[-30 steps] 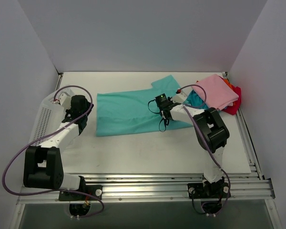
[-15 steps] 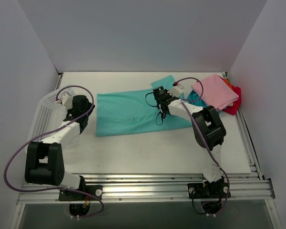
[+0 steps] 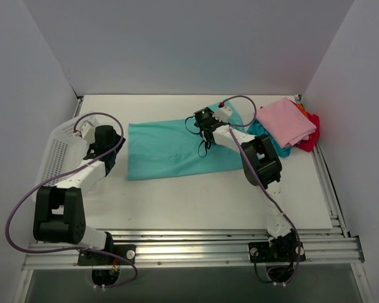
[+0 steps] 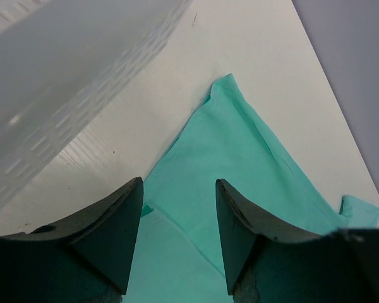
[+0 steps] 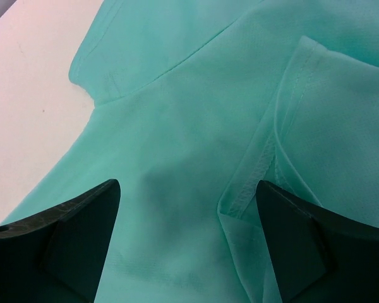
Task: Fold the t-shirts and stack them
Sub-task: Fold the tshirt
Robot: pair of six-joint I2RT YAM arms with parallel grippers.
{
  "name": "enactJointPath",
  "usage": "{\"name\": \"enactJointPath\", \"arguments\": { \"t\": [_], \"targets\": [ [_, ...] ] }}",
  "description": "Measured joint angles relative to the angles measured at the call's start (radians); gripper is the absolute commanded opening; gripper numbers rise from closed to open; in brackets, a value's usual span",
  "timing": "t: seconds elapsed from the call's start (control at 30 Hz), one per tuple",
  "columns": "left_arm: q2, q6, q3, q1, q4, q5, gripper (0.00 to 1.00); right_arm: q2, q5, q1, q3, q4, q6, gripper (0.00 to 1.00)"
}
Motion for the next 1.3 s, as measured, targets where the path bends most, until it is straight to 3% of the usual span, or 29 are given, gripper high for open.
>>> {"name": "enactJointPath", "arguments": {
  "t": [0.27,0.47,0.57,0.67,1.0,1.3],
  "targets": [
    [0.055,0.041,0.029,0.003,0.052,0.027,0.58,-0.042,0.045,-0.005,-0.026,0.005,-0.056,0.85],
    [0.342,0.158,0.322,0.02,0.053,0.183,0.57,-0.14,0.05,-0.04,-0.039,0.097,-0.168,0.85],
    [0.51,0.208,0.533,0.028,0.006,0.276,0.56,-0.161,0.009,-0.074,-0.038,0.168,-0.222,0.84],
    [0.608,0.238,0.652,0.032,-0.04,0.327,0.56,-0.155,-0.066,-0.144,-0.034,0.195,-0.251,0.84],
    [0.829,0.269,0.962,0.034,-0.331,0.32,0.61,-0.117,-0.268,-0.302,-0.035,0.251,-0.247,0.84],
    [0.879,0.268,1.055,0.033,-0.449,0.292,0.62,-0.092,-0.348,-0.3,-0.035,0.285,-0.233,0.84]
  ]
}}
